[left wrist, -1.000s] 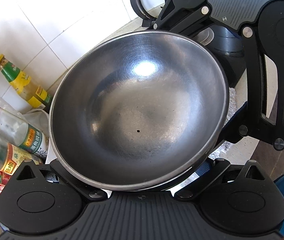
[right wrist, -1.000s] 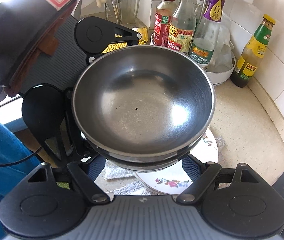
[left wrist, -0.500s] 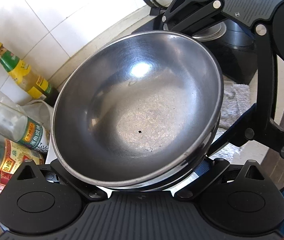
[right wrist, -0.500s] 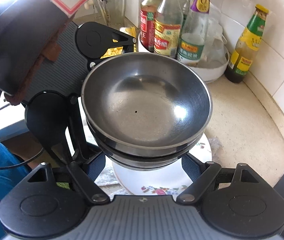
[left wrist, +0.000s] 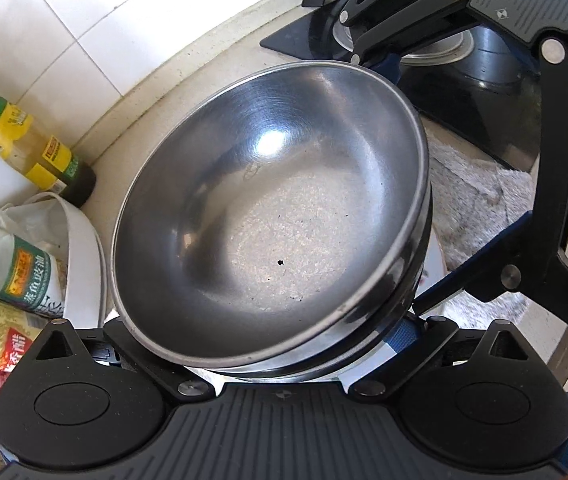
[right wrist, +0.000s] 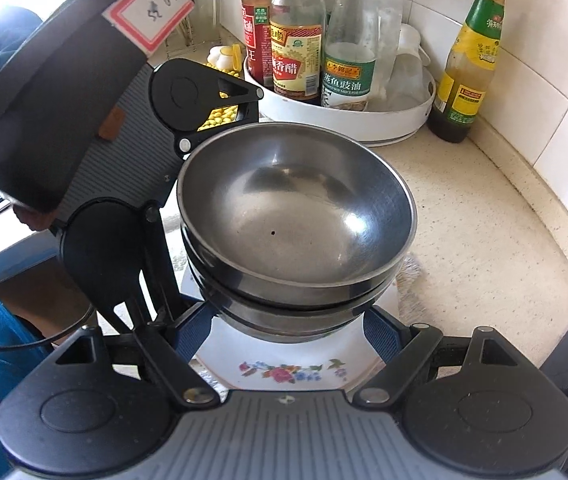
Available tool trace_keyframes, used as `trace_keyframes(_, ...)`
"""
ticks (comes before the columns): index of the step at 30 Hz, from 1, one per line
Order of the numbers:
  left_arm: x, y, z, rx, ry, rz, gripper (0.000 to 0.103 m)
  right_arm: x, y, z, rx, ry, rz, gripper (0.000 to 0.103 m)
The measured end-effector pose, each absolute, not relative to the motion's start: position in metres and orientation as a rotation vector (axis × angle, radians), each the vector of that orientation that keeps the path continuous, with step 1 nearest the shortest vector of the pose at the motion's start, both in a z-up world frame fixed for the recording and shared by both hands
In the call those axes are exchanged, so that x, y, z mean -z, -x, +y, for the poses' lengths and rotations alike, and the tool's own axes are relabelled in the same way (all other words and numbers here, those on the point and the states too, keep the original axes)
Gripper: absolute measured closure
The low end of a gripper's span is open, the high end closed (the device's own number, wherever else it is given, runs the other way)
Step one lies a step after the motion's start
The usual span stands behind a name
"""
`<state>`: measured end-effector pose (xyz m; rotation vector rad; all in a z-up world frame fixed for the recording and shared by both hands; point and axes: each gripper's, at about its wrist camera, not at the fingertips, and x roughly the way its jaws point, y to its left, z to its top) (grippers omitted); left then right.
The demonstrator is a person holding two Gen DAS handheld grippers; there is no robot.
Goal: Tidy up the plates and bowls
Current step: 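Lower the nested bowls onto the plate stack with both grippers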
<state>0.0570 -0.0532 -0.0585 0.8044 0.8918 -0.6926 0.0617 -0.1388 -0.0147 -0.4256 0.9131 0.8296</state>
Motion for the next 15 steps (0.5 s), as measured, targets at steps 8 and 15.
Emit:
trace_keyframes(8,0.061,-0.064,-0.054,0.670,-0.791,0.905,0.002,0.018,-0.070,-0.136,-0.845,0.430,0.912,0.018)
trace_keyframes(15,0.065,-0.072,-0.053,0.651,-0.789,0.927,0.002,0.021,-0.073,-0.133,-0.860,0.437,0.906,0.018)
